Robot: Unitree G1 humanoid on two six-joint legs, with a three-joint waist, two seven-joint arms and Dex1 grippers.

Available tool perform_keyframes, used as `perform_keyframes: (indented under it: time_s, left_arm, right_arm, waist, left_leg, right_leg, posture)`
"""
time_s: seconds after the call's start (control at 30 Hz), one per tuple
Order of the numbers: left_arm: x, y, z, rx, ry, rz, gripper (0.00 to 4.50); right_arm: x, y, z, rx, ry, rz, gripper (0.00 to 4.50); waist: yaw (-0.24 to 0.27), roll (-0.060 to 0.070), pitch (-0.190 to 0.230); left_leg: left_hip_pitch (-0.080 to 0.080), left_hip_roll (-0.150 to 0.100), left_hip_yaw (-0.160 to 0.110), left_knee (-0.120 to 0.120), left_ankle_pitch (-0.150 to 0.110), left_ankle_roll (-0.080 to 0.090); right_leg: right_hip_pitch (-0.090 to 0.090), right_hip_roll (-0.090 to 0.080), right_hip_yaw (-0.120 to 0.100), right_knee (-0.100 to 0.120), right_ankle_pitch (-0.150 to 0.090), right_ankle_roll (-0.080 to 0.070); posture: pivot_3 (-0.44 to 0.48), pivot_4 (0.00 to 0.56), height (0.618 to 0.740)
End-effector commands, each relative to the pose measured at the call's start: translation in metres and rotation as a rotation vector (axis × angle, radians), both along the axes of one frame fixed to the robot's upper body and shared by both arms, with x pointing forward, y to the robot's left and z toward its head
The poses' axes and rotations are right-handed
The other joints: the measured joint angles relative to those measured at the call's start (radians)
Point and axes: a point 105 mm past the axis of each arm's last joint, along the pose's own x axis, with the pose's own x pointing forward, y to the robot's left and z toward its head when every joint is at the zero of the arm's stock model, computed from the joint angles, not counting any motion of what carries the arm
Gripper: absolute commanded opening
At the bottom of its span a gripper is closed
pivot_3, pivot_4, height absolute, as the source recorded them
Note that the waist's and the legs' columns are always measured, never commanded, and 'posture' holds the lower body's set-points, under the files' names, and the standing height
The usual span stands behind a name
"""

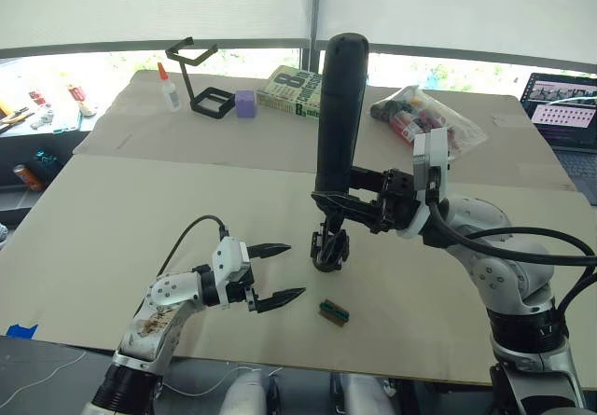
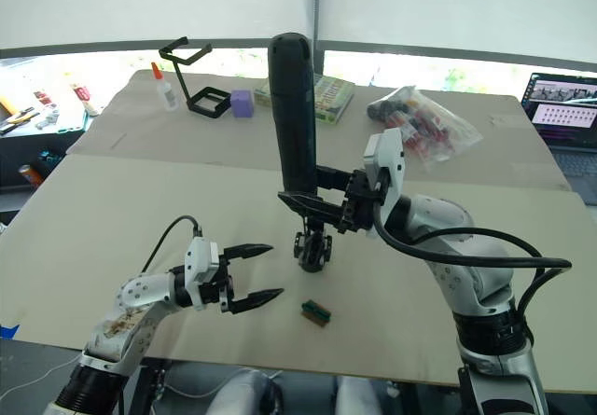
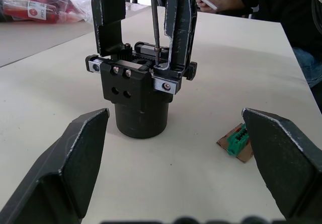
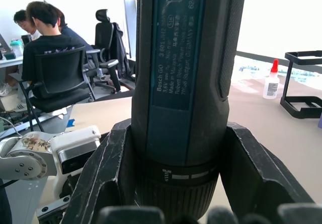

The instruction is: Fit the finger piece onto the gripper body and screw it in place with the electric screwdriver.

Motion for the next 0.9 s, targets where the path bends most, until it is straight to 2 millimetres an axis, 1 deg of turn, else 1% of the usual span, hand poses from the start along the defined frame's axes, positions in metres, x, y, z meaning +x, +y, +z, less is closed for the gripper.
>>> perform_keyframes:
  time_s: [0.03, 0.9]
  left_arm:
    - [-0.0019, -0.0014, 0.0036, -0.009, -0.027, -0.005, 4.5]
    - [-0.004, -0.0012, -0.0009, -0.008, -0.022, -0.001, 4.5]
  right_arm:
    - [-0.0077, 0.0024, 0.0108, 0.019, -0.047, 0.027, 1.93]
    - [-0.0084, 0.0047, 0.0105, 0.022, -0.047, 0.035, 1.93]
  waist:
    - [0.0, 0.0, 0.0]
    - [0.0, 0.0, 0.0]
  left_leg:
    - [0.0, 0.0, 0.0, 0.0, 0.0, 0.0]
    - [0.0, 0.0, 0.0, 0.0, 0.0, 0.0]
  right_leg:
    - [0.0, 0.0, 0.0, 0.0, 0.0, 0.0]
    - [0.0, 0.0, 0.0, 0.0, 0.0, 0.0]
  posture:
    - [0.0, 0.15, 0.74]
    - [0.0, 0.15, 0.74]
